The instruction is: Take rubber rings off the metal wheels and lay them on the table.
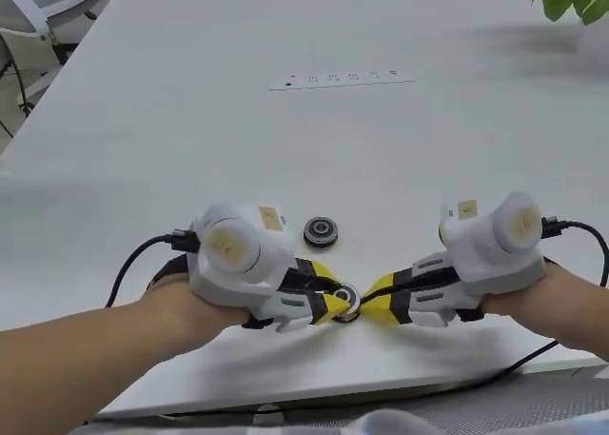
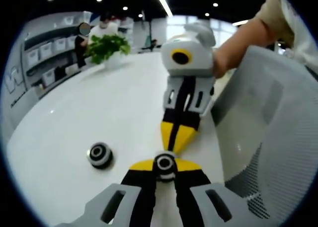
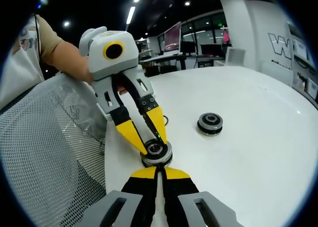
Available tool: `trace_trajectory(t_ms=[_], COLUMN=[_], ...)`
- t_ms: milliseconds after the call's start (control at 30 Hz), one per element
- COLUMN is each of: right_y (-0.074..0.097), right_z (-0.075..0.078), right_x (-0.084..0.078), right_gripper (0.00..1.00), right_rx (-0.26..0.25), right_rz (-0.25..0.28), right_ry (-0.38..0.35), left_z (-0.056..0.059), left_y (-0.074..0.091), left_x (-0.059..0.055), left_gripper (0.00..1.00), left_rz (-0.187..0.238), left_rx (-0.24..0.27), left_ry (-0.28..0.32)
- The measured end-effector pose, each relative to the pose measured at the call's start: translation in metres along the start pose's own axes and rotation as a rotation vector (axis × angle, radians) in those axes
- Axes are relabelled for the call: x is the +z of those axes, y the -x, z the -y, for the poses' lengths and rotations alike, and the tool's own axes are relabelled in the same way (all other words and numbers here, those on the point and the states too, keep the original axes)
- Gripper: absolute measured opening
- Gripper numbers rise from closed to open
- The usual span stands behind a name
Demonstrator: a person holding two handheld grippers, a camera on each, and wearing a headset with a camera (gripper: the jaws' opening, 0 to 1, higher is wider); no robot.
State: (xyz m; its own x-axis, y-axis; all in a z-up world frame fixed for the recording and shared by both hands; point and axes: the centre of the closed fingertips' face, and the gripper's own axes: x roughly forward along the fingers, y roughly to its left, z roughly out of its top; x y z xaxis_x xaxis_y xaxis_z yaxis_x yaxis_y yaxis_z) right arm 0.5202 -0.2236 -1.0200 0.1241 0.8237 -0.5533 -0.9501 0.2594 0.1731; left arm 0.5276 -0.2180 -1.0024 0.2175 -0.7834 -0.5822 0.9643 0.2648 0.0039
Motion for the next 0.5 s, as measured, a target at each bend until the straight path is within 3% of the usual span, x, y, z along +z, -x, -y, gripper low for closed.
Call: trace_trajectory(t_ms=[233,300,500], right_y=[-0.0002,0.0001,0.0017], right_z=[0.0013,0.0031,0.0043], right_x=[0.0007,0.0015,0.0014], right_gripper=[0.00,0.00,0.00], right_rx=[-0.002,-0.005,0.000], right_rz=[0.004,0.028,0.051], right_ry=[-0.023,-0.084,-0.140], left_z=[0.0009,0.0011,0.0010], left_y=[-0.0004,-0.0003,-0.0001], left_x=[0.0013,0.0015,0.0012], left_gripper=[0.15,0.15,0.14], left_rz=[0.002,0.000,-0.003], left_rx=[-0.001,-0.002,0.003], left_ry=[-0.011,-0.013,-0.024])
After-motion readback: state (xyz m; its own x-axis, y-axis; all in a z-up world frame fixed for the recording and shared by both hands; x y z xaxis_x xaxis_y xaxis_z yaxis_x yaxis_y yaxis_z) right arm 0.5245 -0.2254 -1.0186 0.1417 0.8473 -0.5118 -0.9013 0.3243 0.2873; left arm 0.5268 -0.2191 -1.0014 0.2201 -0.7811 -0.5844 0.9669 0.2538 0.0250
